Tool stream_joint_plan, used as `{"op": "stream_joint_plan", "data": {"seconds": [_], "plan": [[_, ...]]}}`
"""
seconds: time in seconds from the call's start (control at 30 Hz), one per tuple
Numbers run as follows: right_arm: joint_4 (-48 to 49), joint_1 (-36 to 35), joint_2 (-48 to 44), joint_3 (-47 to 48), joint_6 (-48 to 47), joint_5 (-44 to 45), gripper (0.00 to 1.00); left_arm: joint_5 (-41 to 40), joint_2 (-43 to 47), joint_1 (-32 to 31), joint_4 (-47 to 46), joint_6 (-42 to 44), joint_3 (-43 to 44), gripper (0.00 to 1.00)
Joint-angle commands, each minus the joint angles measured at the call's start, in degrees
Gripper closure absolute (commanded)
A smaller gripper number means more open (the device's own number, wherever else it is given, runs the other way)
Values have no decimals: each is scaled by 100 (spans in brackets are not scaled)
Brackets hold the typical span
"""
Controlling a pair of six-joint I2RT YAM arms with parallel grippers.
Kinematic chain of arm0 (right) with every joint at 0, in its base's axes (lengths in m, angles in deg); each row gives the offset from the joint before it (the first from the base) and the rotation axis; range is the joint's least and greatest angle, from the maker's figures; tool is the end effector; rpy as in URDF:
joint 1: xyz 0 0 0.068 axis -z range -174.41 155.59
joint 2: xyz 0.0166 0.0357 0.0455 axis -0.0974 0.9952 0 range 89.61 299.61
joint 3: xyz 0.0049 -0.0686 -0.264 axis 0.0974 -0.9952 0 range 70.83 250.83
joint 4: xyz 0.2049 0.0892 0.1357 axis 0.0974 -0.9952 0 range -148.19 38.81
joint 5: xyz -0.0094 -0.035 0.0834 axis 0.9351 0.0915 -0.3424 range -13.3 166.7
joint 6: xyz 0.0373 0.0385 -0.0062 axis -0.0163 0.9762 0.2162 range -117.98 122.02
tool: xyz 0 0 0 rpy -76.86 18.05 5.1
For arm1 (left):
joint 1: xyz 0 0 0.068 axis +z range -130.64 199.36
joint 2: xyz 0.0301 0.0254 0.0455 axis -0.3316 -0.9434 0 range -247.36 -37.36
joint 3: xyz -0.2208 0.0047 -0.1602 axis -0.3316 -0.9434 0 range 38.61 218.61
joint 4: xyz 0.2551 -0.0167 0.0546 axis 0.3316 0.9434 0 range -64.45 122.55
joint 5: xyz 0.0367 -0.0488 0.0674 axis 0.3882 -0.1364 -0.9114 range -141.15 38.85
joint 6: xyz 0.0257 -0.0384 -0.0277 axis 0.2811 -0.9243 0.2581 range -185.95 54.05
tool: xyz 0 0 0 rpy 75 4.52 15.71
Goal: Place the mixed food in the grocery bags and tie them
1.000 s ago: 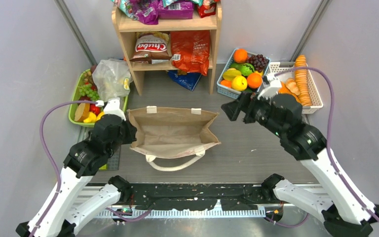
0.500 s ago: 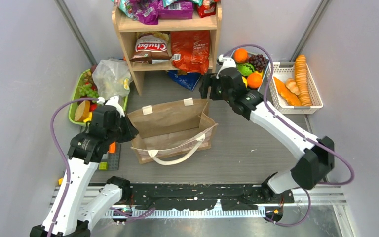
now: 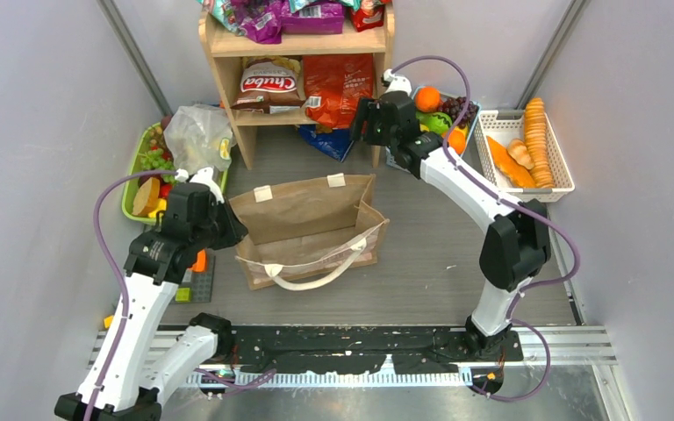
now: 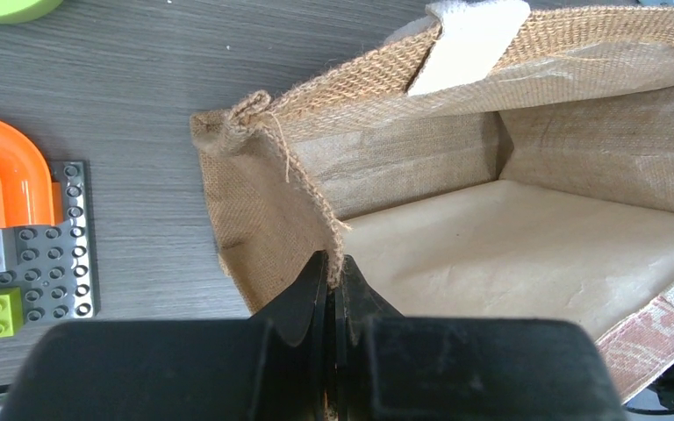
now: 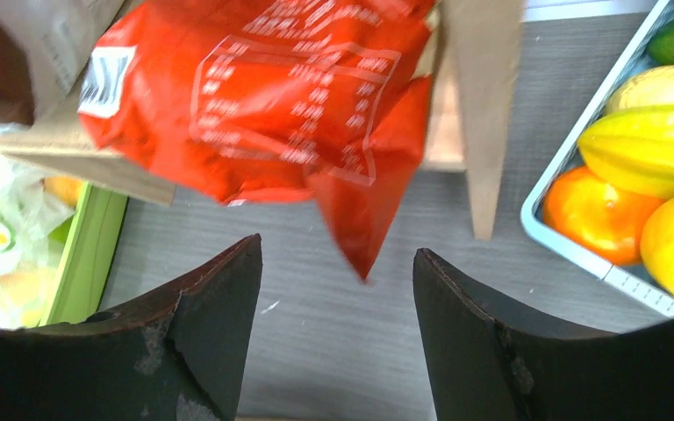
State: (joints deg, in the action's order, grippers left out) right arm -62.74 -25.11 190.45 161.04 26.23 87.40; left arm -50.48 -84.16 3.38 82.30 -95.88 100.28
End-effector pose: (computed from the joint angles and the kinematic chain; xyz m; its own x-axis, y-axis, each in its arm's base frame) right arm 0.3666 0.2101 0.3455 -0.4410 0.2066 -0.8734 -0.1897 0.9297 0.3157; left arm 0.1367 -0.0395 0.3537 -0.6978 -0.3190 -0.6413 -0.0742 0.9227 -0.3783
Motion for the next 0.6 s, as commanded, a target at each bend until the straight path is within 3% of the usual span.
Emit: {"op": "stream_joint_plan", "data": {"seconds": [0.0, 0.13, 0.27, 0.33, 0.57], "plan": [[302, 255, 283, 601, 128, -306, 29, -15, -67, 34, -368, 40, 17, 99], [218, 296, 712, 940, 89, -423, 37, -219, -175, 41, -397, 71, 42, 99], [165, 301, 785, 1085, 154, -640, 72, -344, -305, 61, -350, 14, 129, 99], [189, 297, 662, 1040, 193, -718, 84, -434, -398, 61, -247, 10, 261, 99], [418, 297, -188, 619, 500, -1353, 94, -395, -627, 70, -46, -67, 487, 98]]}}
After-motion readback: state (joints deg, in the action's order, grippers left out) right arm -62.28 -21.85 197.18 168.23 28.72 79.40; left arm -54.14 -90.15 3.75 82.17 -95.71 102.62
